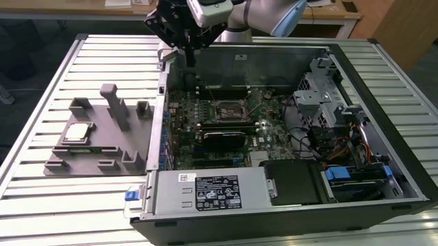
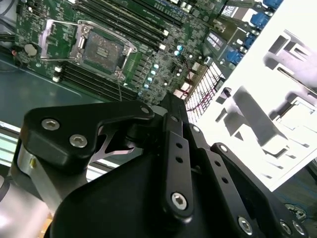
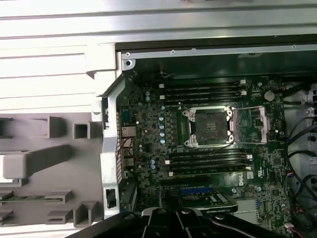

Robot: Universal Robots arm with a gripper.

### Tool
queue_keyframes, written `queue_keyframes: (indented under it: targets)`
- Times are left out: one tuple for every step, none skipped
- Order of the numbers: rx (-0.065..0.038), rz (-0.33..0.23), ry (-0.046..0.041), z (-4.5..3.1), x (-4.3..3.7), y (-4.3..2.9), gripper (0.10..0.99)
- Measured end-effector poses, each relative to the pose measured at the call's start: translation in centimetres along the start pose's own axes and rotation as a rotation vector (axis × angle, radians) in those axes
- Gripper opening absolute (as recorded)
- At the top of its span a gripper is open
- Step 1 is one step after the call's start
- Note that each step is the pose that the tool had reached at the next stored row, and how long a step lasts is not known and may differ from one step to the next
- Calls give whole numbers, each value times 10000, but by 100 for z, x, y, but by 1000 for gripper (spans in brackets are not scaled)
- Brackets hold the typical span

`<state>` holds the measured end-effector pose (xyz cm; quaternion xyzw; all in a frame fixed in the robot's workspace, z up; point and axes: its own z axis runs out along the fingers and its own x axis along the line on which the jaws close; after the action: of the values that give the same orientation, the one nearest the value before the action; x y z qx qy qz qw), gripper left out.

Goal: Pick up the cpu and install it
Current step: 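Reach for the cpu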

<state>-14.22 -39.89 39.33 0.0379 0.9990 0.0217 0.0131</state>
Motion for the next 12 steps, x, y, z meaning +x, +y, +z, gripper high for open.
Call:
queue_keyframes:
  targets:
    - [0, -1, -1, 0, 15, -1, 106]
    - [-1, -1, -1, -1, 32, -2, 106]
    - [-1, 0, -1, -1, 47, -4, 106]
    - [-1, 0, -2, -1, 65, -5, 106]
    - [-1, 0, -4, -2, 84, -6, 106]
    - [-1, 0, -5, -2, 104, -8, 106]
    - [-1, 0, -6, -3, 124, -9, 106]
    - [-1, 0, -8, -4, 144, -11, 106]
    - [-2, -1, -10, -4, 166, -13, 106]
    - [-2, -2, -13, -5, 187, -14, 106]
    - [-2, -2, -15, -6, 209, -16, 106]
    - [-2, -1, -18, -6, 235, -18, 106]
